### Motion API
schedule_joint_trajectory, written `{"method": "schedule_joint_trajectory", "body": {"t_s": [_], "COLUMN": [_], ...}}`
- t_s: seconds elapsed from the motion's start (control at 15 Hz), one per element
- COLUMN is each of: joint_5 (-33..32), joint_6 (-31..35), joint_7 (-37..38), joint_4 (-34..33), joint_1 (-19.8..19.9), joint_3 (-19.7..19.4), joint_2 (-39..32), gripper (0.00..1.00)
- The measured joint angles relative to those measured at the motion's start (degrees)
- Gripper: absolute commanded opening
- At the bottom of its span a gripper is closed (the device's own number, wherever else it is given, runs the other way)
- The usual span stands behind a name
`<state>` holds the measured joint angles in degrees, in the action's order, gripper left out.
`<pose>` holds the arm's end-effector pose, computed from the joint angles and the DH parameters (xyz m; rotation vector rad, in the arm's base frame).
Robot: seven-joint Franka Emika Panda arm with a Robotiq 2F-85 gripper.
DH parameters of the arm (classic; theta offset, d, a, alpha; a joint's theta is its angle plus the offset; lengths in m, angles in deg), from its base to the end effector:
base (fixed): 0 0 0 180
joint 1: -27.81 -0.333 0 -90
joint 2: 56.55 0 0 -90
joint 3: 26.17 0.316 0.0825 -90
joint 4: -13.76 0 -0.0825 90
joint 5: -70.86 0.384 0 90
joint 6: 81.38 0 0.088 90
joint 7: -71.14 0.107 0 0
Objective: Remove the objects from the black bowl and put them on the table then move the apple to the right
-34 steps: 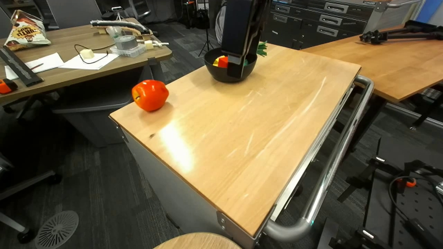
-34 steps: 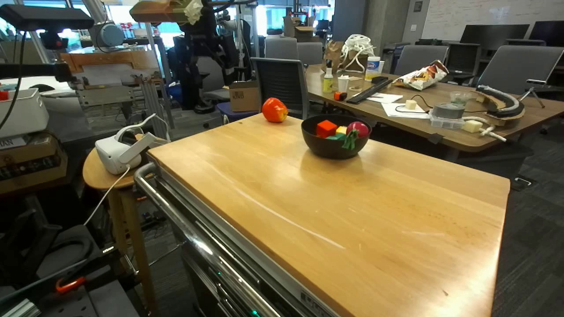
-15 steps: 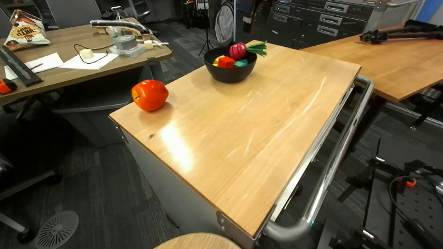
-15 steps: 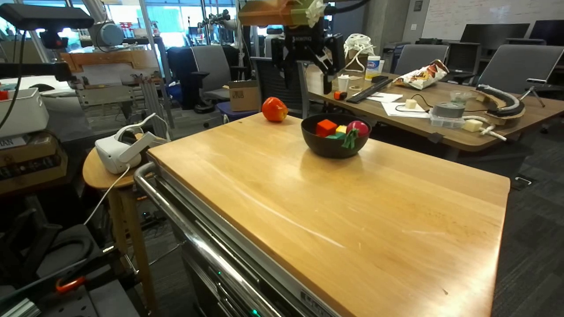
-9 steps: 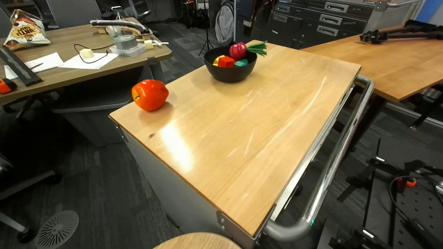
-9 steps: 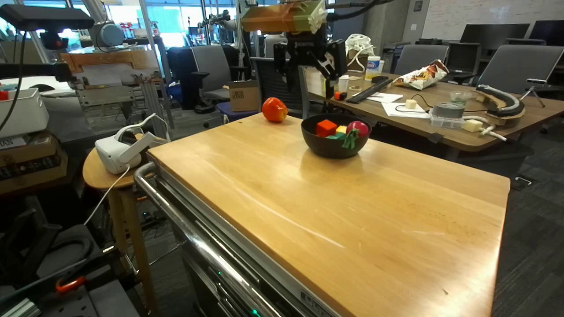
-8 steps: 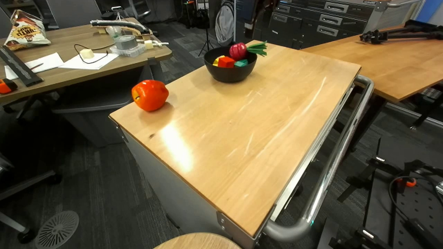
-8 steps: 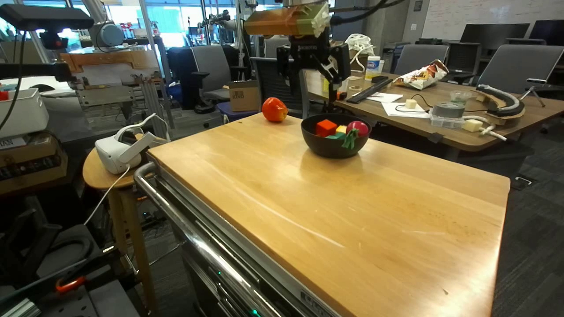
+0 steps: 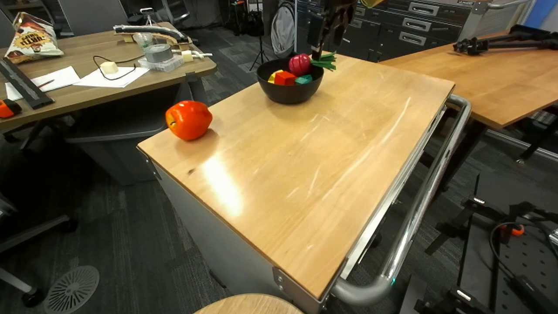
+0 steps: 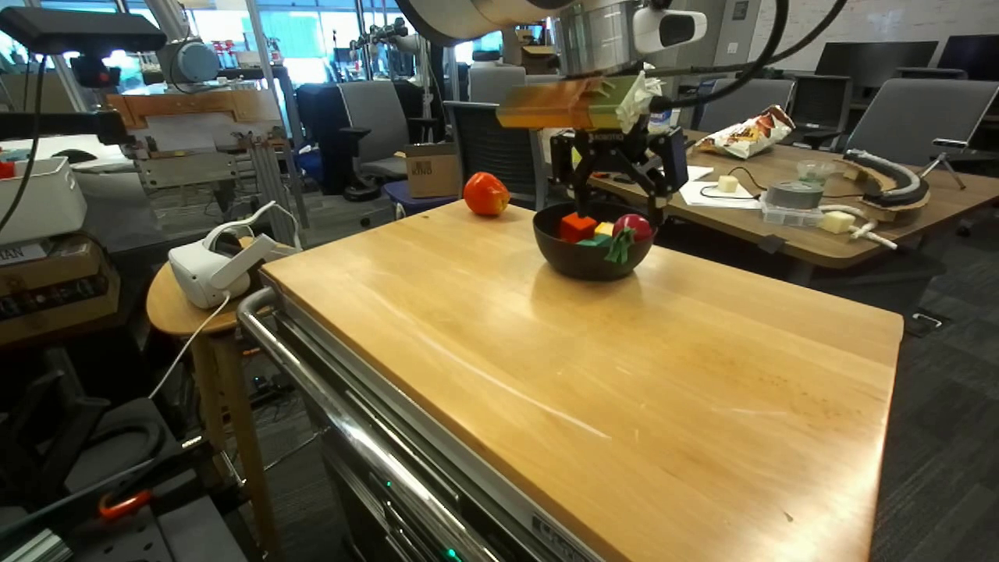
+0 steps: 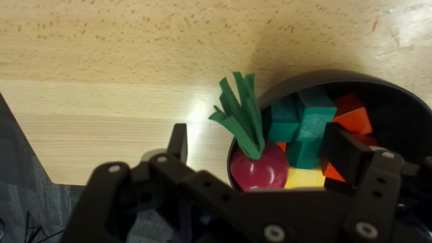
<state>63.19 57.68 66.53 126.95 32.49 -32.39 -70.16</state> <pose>0.6094 -0.1149 0.3717 2.9764 -0.0182 0.2923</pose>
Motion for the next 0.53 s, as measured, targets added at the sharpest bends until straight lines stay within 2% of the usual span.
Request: {"method": "schedule_joint_trajectory", "body": {"t_s": [0.07,0.2,0.53], "joint_5": [-0.1,-0.1,0.0], "joint_6": [0.3,0.4,0.4], "joint_7": [0.4,1.2,2.3], "joint_4": [-0.4,-1.3,-3.0], "joint_1": [0.0,0.2,0.5], "joint_3": [-0.2,-0.4,-0.4], "joint_2": [-0.9,-2.4,-4.4], "gripper": [0.73,0.69,0.31]}}
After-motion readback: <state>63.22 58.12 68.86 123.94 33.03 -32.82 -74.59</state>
